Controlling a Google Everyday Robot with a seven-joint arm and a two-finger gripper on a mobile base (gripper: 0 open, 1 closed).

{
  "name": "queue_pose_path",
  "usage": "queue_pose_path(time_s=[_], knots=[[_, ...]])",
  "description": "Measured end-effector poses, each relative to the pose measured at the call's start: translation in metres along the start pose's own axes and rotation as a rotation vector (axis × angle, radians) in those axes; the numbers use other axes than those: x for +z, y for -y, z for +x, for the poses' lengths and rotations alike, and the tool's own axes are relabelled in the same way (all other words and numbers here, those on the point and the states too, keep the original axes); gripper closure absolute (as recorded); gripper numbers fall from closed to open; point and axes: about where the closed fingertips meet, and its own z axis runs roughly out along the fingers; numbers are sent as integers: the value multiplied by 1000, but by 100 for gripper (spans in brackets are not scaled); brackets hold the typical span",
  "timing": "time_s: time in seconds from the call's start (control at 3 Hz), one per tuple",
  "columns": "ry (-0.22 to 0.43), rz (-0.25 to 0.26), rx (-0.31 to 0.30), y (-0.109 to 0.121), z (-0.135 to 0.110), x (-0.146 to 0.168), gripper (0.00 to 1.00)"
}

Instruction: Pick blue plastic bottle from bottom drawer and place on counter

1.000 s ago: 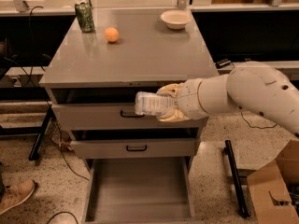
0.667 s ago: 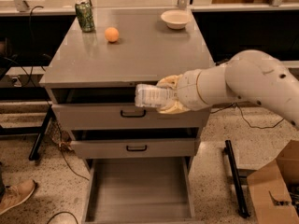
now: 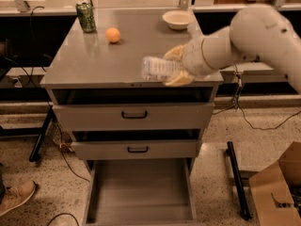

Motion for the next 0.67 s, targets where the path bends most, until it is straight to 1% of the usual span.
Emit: queue_pose_path(time_s=[0.33,0.67], knots=[[19,-8,32,39,13,5,100],[55,-3,70,74,22,15,100]])
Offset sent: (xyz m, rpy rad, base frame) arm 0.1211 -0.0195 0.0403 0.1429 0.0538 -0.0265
